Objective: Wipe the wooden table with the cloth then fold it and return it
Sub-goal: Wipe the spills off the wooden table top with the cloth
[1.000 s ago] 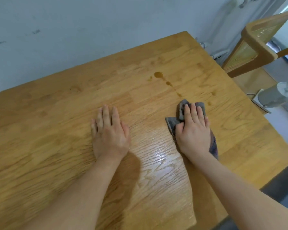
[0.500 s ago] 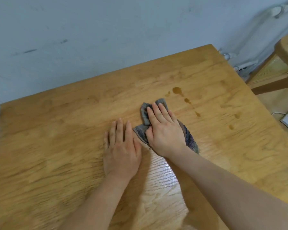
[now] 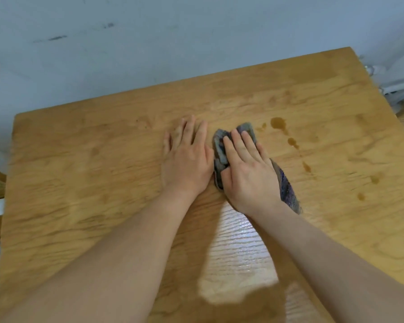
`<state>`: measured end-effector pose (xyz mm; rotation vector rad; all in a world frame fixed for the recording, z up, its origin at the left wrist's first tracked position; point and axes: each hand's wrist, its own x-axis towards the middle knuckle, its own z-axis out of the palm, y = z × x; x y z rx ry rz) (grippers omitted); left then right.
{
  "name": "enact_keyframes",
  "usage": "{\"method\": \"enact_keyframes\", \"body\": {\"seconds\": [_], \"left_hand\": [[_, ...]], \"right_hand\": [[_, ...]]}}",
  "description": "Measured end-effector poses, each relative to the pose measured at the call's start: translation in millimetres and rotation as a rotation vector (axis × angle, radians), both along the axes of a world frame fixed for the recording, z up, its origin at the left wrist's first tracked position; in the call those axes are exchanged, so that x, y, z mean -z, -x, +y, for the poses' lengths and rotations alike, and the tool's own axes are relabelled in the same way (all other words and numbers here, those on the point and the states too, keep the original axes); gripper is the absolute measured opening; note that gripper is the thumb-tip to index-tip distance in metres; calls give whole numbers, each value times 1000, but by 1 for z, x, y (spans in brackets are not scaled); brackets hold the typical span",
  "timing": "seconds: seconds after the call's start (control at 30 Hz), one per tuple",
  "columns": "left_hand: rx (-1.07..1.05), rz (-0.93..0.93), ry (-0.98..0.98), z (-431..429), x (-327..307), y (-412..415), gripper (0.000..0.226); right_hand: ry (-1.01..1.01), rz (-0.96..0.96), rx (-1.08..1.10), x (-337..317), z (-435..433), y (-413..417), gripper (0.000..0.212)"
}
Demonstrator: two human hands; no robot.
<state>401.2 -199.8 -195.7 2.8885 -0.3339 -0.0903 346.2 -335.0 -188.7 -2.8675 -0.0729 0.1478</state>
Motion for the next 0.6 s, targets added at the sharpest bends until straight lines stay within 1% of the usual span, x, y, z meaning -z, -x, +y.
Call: {"method": "enact_keyframes", "body": {"seconds": [0.1, 0.27, 0.37, 0.47, 0.6], "left_hand": [[-11, -25, 8, 0, -2, 4, 55], [-38, -27, 9, -3, -2, 1, 57], [-46, -8, 8, -3, 0, -2, 56], [-37, 7, 13, -2, 0, 3, 56], [-43, -26, 18, -2, -1, 1, 58]], "right_hand": [[-9, 4, 42, -1, 3, -54, 72], [22, -43, 87, 7, 8, -145, 62], [20, -58, 147, 8, 14, -173, 60], [2, -65, 136, 7, 14, -155, 62], [-35, -47, 111, 2, 4, -58, 67]]}}
